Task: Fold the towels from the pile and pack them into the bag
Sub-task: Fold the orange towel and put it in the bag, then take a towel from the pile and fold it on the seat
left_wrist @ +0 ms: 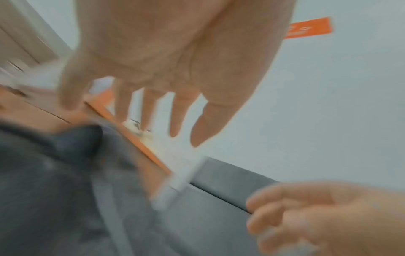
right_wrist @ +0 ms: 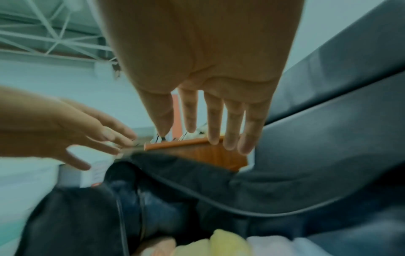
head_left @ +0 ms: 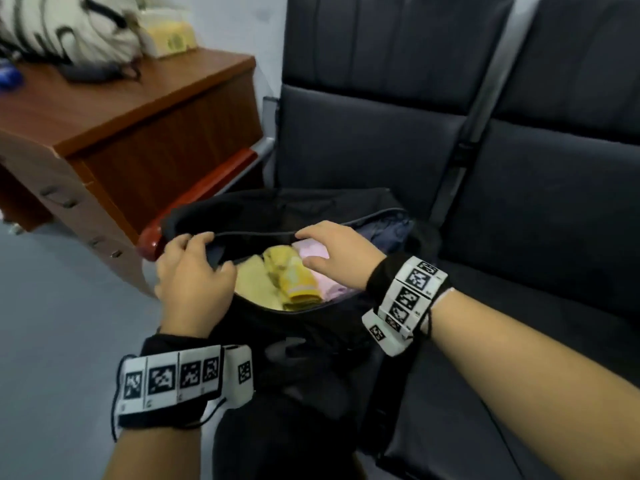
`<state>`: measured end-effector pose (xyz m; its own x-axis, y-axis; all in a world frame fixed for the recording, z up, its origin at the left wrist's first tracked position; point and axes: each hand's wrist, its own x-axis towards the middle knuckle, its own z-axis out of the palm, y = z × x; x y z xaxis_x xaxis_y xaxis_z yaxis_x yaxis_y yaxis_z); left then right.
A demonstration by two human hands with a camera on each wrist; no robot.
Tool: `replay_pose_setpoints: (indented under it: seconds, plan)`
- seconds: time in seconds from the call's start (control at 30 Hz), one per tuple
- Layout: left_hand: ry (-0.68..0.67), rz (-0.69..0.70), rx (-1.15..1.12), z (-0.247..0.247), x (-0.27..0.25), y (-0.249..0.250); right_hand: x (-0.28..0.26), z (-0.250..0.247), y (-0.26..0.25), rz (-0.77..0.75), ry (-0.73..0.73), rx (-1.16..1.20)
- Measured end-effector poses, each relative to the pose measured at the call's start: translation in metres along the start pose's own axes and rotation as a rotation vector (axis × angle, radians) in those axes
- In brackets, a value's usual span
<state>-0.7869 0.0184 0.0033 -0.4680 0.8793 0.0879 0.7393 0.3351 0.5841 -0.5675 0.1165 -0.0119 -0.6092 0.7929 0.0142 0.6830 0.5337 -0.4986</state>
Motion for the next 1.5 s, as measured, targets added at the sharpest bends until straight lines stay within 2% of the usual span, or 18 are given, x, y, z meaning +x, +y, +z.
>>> replay_pose_setpoints:
  seconds: [0.23,0.4,0.63,0.83,0.93,1.03,1.2,1.27,1.4,1.5]
  plan:
    - [-0.177,0.369,-0.181,0.08,-0.097,0.139,-0.191,-0.068,0.068,0.245,0.304,0.003]
    - [-0.344,0.591,-0.176,0.161,-0.182,0.238,-0.344,-0.097,0.144,0.482,0.366,-0.186]
    - [-0.609,0.759,-0.178,0.291,-0.316,0.367,-0.552,-0.101,0.261,0.828,0.464,-0.119]
    - [-0.766,0.83,-0.193,0.384,-0.413,0.439,-0.686,-0.097,0.354,1.083,0.629,-0.072]
    - [-0.812,0.824,-0.227,0.416,-0.444,0.454,-0.721,-0.091,0.396,1.192,0.634,-0.132]
    - [-0.844,0.818,-0.208,0.441,-0.461,0.459,-0.729,-0.074,0.422,1.234,0.509,-0.117]
    - [-0.858,0.816,-0.16,0.467,-0.467,0.455,-0.699,-0.056,0.438,1.118,0.431,-0.183]
    - [-0.86,0.823,-0.144,0.473,-0.465,0.453,-0.687,-0.054,0.445,1.142,0.395,-0.156]
    - [-0.867,0.827,-0.125,0.476,-0.459,0.45,-0.682,-0.056,0.459,1.216,0.4,-0.077]
    - [-0.864,0.826,-0.137,0.475,-0.456,0.45,-0.684,-0.061,0.462,1.197,0.552,-0.054]
